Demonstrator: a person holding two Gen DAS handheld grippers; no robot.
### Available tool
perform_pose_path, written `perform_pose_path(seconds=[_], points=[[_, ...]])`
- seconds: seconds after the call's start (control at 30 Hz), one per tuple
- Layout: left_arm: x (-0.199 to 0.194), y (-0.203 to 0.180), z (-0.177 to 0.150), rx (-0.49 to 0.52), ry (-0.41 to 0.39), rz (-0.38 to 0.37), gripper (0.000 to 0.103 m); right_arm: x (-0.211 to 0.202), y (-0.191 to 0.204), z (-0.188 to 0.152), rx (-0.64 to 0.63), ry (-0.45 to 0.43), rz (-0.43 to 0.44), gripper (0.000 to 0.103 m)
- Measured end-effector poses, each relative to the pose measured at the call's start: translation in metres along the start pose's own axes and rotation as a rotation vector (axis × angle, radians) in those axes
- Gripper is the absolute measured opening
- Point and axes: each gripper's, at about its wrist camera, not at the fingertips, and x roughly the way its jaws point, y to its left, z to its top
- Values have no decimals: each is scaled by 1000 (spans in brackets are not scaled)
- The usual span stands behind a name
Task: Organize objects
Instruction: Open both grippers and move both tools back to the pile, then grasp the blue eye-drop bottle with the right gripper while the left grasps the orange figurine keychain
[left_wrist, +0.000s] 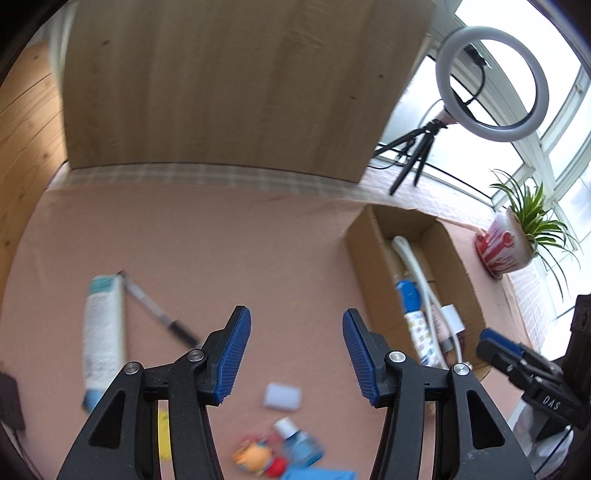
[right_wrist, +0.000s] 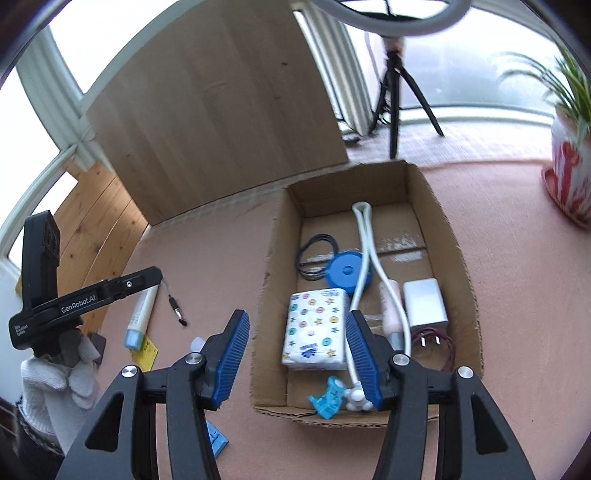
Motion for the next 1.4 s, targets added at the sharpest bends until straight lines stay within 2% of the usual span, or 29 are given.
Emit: perform_pose_path(seconds=[0.1, 0.23, 0.33, 0.53, 0.7, 0.93, 1.03, 1.23, 1.4], points=[[-16, 26, -18, -38, 6, 24, 59, 1, 23, -10, -52, 12, 37, 51], [-26, 54, -50, -100, 42, 43, 59, 12, 51, -29, -72, 70, 64, 51], [-26, 60, -73, -118, 69, 38, 59, 27, 67, -46, -82, 141, 104, 51], [-10, 51, -100, -117, 109, 24, 59, 51, 84, -70, -111, 237, 81, 51], [8, 41, -112, -111, 146, 32, 59, 60, 81, -81, -94, 269, 52, 51], [26, 27, -120, -93, 180, 47, 57, 60, 83, -83, -102, 265, 29, 51], [28, 21, -122, -52, 162, 92, 51, 60, 84, -82, -111, 264, 17, 51], [25, 14, -126, -16, 147, 90, 42, 65, 89, -81, -135, 275, 8, 51], [15, 10, -129, 21, 133, 126, 37, 74, 98, -79, -177, 284, 2, 51]])
